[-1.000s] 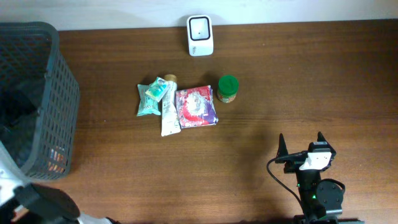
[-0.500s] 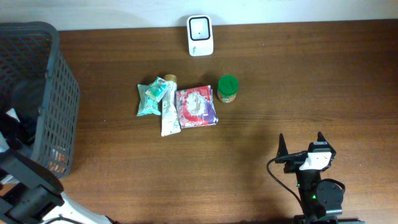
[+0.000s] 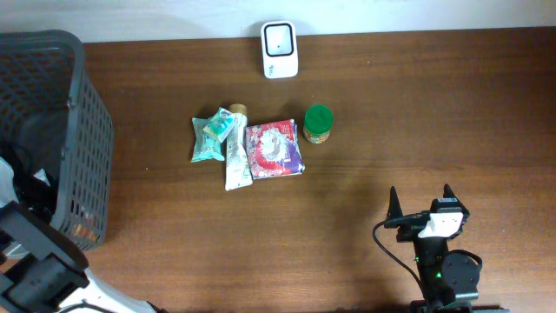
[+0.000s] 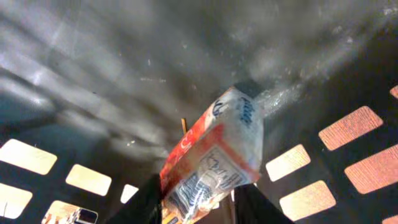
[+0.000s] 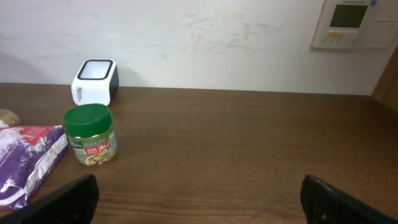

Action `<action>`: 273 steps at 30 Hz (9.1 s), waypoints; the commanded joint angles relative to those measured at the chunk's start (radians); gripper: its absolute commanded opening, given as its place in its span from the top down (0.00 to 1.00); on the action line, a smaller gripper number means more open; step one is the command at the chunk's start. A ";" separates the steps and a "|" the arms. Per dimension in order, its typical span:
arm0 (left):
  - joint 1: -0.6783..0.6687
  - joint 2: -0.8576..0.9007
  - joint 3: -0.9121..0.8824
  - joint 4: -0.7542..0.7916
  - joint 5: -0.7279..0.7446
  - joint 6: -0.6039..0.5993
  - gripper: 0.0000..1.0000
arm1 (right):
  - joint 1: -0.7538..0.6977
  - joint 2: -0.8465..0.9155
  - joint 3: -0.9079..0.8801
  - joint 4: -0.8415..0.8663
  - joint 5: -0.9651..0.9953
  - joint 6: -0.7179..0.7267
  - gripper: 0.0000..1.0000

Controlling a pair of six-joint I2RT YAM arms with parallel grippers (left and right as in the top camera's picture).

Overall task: Scan the item barcode
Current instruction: 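Grasp the orange-and-white box in the basket with the left gripper, then place the orange box below the wipes pack and release, then move the left gripper back over the basket, then move the right gripper from rest toward the green-lidded jar, then lower the right gripper over the green-lidded jar and grasp it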

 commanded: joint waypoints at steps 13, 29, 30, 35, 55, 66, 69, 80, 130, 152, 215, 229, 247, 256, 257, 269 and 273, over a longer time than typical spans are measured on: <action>0.002 0.037 0.752 -0.238 0.132 -0.057 1.00 | -0.005 -0.006 -0.009 -0.003 0.011 0.005 0.02; -0.395 -0.155 1.356 -0.332 0.240 -0.048 1.00 | -0.005 -0.006 -0.009 -0.003 0.011 0.005 0.01; -0.467 -0.155 1.322 -0.332 0.235 -0.033 1.00 | -0.005 -0.006 -0.009 -0.003 0.011 0.005 0.01; -0.737 -0.114 0.938 -0.272 0.236 -0.032 1.00 | -0.005 -0.006 -0.009 -0.003 0.011 0.005 0.01; -0.954 0.198 0.362 0.152 -0.209 -0.180 0.40 | -0.005 -0.006 -0.009 -0.003 0.011 0.005 0.02; -0.847 0.175 1.242 -0.335 -0.234 -0.229 0.01 | -0.005 -0.006 -0.009 -0.003 0.011 0.005 0.02; -0.838 0.107 1.243 -0.335 -0.238 -0.229 0.01 | -0.005 -0.006 -0.009 -0.003 0.011 0.005 0.01; -0.619 -0.270 0.826 -0.335 -0.124 -0.131 1.00 | -0.005 -0.006 -0.009 -0.003 0.011 0.005 0.01; -0.395 -0.380 0.680 -0.027 0.204 -0.080 0.01 | -0.005 -0.006 -0.009 -0.003 0.011 0.005 0.01; -0.399 -0.379 0.677 -0.129 0.137 -0.079 0.01 | -0.002 -0.006 -0.009 0.373 -0.690 0.095 0.01; -0.399 -0.379 0.677 -0.129 0.137 -0.079 0.01 | -0.001 1.646 1.704 -0.892 -0.450 0.193 0.01; -0.399 -0.379 0.677 -0.129 0.137 -0.079 0.01 | 0.065 1.669 1.695 -0.854 -0.535 0.193 0.02; -0.399 -0.379 0.677 -0.129 0.137 -0.079 0.01 | 0.314 1.804 1.697 -0.859 -0.261 0.227 0.01; -0.399 -0.379 0.677 -0.129 0.137 -0.079 0.01 | 0.314 1.805 1.695 -0.910 -0.433 0.227 0.01; -0.399 -0.379 0.677 -0.129 0.137 -0.079 0.01 | 0.314 1.805 1.694 -0.912 -0.435 0.227 0.01; -0.399 -0.379 0.677 -0.129 0.137 -0.079 0.01 | 0.353 1.906 1.692 -0.946 -0.323 0.354 0.00; -0.399 -0.379 0.677 -0.129 0.137 -0.079 0.01 | 0.428 1.919 1.690 -0.939 -0.304 0.349 0.00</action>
